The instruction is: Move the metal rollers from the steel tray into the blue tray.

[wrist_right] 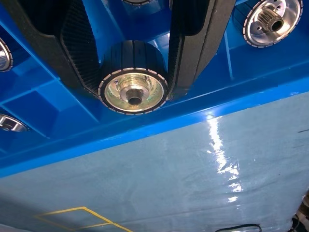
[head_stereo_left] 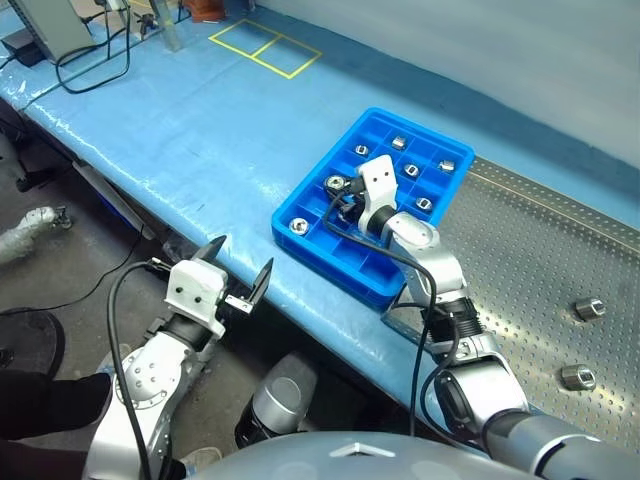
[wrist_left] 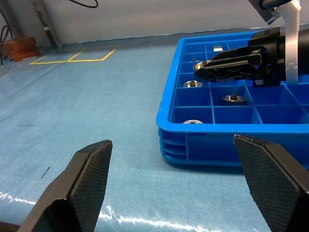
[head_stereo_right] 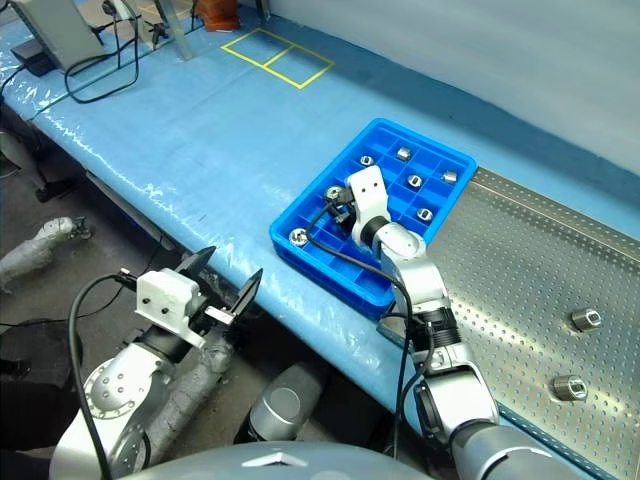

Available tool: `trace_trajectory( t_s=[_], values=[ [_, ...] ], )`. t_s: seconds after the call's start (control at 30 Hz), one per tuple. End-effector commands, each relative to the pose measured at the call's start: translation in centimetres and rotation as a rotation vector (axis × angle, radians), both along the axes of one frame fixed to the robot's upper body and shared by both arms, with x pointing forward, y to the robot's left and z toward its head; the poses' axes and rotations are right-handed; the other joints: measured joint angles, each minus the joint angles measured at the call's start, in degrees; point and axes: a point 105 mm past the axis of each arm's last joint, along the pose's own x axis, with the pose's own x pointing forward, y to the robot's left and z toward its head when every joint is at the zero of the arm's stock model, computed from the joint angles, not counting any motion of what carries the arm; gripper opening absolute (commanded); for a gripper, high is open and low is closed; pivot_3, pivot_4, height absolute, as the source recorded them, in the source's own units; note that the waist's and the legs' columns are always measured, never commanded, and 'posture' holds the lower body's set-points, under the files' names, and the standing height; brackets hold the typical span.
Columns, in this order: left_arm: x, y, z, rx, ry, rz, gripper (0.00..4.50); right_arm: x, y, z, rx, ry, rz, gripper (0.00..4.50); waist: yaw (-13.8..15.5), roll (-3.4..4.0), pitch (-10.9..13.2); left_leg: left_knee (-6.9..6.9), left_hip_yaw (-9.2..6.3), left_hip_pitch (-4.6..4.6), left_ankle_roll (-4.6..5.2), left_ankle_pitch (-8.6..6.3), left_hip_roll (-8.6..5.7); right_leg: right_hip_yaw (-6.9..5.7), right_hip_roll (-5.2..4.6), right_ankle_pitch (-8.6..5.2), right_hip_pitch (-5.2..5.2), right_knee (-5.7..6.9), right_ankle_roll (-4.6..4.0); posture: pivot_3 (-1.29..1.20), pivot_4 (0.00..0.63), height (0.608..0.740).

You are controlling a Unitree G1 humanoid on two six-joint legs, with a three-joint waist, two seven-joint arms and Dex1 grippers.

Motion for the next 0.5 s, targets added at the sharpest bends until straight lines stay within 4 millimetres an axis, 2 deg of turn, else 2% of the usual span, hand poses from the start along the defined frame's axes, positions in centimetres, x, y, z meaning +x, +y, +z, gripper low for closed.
trace_trajectory(
  t_s=[0.03,0.3,0.5],
  values=[
    [0.1,-0.2,0.5,-0.007,-0.025,-0.01,4.41,-0.1,-0.2,2.1,0.022,-0.075,-0.006,1.72,0.0,0.0,0.0,-0.02,0.0,0.0,-0.01,0.0,0.0,0.0,0.0,0.0,0.0,0.0,0.0,0.61,0.15,0.74],
    [0.5,-0.4,0.5,-0.004,-0.033,-0.019,4.41,0.1,-1.7,2.1,0.008,-0.074,-0.069,1.72,-0.2,0.0,0.0,-0.03,0.0,0.01,-0.02,0.01,0.0,-0.02,-0.01,-0.01,-0.01,-0.02,-0.01,0.59,0.15,0.74],
    [1.3,-1.5,0.5,-0.013,-0.041,-0.081,4.41,-0.3,-2.7,1.8,-0.003,-0.065,-0.098,1.72,-1.0,0.01,0.0,-0.03,-0.01,0.02,-0.05,0.03,0.0,-0.03,0.0,-0.12,0.04,0.0,-0.21,0.52,0.15,0.74]
  ],
)
